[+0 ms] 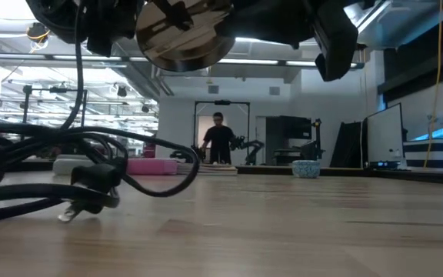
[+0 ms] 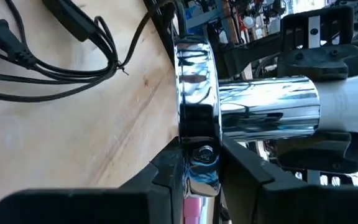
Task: Screw lightbulb
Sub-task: Insert the white lightbulb into the desk lamp
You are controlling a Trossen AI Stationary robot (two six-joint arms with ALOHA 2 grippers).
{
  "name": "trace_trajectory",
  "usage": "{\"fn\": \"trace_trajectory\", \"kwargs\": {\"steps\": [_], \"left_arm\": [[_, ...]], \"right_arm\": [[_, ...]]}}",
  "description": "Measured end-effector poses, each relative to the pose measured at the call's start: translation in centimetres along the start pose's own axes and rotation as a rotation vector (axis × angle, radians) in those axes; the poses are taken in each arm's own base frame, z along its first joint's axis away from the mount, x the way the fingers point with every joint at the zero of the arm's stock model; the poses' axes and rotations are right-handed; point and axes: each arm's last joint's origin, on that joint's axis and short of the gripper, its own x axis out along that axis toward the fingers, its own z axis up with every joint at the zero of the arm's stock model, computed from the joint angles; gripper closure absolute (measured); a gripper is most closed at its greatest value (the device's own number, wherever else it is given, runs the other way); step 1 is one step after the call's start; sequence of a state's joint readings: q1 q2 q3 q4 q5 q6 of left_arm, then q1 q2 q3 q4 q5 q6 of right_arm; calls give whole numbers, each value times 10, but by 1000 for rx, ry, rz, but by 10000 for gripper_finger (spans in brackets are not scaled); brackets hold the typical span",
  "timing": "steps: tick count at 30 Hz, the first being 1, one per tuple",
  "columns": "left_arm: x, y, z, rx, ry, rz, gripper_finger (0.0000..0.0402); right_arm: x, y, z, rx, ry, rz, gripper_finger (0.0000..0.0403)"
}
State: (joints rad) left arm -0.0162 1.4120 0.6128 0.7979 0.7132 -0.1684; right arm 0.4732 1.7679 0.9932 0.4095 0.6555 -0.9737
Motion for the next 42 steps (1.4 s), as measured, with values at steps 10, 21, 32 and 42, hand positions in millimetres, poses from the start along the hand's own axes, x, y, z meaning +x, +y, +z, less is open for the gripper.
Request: {"fn": "trace_trajectory", "kwargs": {"steps": [10, 21, 32, 42], "left_arm": [[1, -4, -3, -17, 27, -70, 249], [-3, 5, -2, -32, 6, 44, 249], [-20, 30, -5, -224, -25, 406, 249], [-26, 38, -2, -354, -114, 553, 249]], "right_arm": [[1, 3, -9, -40, 127, -20, 291], [-3, 3, -6, -35, 183, -75, 222], [-23, -10, 34, -125, 230, -151, 219], [-15, -17, 32, 24, 179, 33, 220]]}}
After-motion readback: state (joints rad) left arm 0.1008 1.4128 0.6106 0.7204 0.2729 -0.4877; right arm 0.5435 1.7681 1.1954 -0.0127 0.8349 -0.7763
